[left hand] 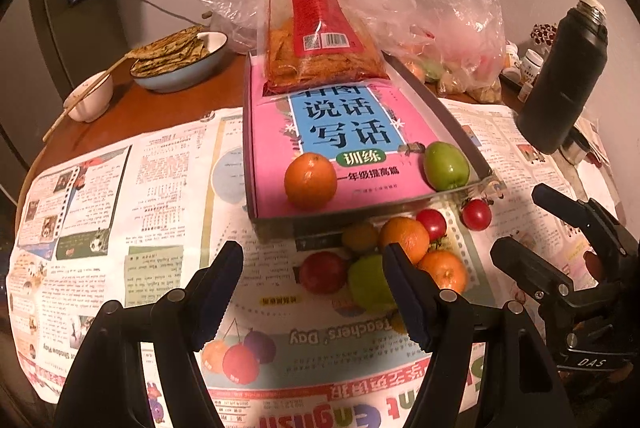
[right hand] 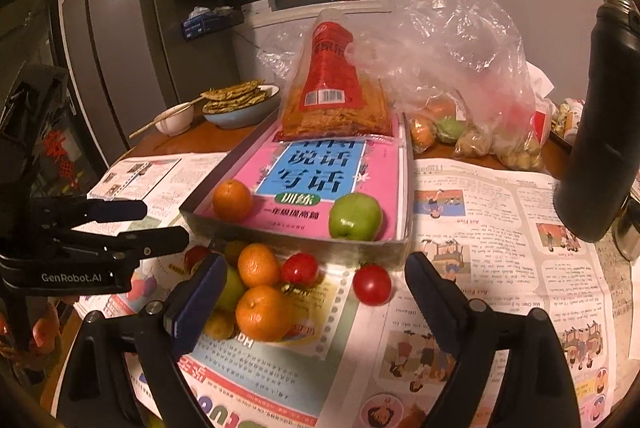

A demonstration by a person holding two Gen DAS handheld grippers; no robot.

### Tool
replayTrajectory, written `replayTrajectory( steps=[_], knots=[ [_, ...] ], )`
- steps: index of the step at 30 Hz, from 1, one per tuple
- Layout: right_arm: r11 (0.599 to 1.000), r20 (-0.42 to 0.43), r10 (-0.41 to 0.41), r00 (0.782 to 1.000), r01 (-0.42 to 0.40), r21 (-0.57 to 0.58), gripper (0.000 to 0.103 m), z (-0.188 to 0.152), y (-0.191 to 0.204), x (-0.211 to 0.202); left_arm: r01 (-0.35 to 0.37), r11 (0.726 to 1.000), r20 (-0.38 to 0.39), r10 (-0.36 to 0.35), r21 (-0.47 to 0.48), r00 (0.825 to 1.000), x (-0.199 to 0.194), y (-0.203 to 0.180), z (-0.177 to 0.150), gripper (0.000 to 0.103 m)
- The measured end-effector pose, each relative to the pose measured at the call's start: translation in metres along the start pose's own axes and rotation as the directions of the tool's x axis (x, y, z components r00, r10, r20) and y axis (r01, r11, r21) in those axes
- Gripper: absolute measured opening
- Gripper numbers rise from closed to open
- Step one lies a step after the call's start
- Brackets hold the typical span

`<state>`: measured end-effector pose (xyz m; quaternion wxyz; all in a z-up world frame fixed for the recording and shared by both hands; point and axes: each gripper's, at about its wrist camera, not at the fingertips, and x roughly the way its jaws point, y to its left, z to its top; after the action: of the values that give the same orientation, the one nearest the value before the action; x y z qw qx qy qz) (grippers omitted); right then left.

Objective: Organize fruits
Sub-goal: 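Withdraw both tools from the book back over the fruit pile, then grasp the dark red plum with the left tool while the right tool grasps a mandarin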

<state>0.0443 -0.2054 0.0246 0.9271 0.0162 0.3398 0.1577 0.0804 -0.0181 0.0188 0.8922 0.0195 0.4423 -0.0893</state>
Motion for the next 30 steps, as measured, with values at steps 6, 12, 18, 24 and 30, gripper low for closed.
replayTrajectory(
  steps=[6,12,18,24,30],
  knots=[
    [1.000,-0.016,0.016,1.000,-0.016,0.008,0.091,-0.008,-0.001,-0.001,0.003,1.000,-0.023,-0.003,-0.011,1.000,-0.001,0.007,-0.011,0.074],
    [0.999,-0.027,0.035,0.999,-0.035,0.006,0.091,-0.016,0.001,-0.002,0.012,1.000,-0.044,-0.013,-0.013,0.999,0.002,0.013,-0.021,0.074],
    [0.998,-0.069,0.052,0.996,-0.054,-0.017,0.091,-0.027,0.009,0.008,0.026,0.999,-0.063,-0.027,-0.018,0.998,0.010,0.020,-0.027,0.074],
    [0.997,-0.106,0.066,0.992,-0.068,-0.019,0.090,-0.033,0.013,0.021,0.024,0.999,-0.087,-0.026,-0.032,0.996,0.024,0.027,-0.027,0.074],
    [0.997,-0.144,0.063,0.988,-0.068,-0.030,0.075,-0.036,0.012,0.035,0.050,0.999,-0.094,-0.051,-0.006,0.994,0.033,0.027,-0.022,0.066]
  ],
)
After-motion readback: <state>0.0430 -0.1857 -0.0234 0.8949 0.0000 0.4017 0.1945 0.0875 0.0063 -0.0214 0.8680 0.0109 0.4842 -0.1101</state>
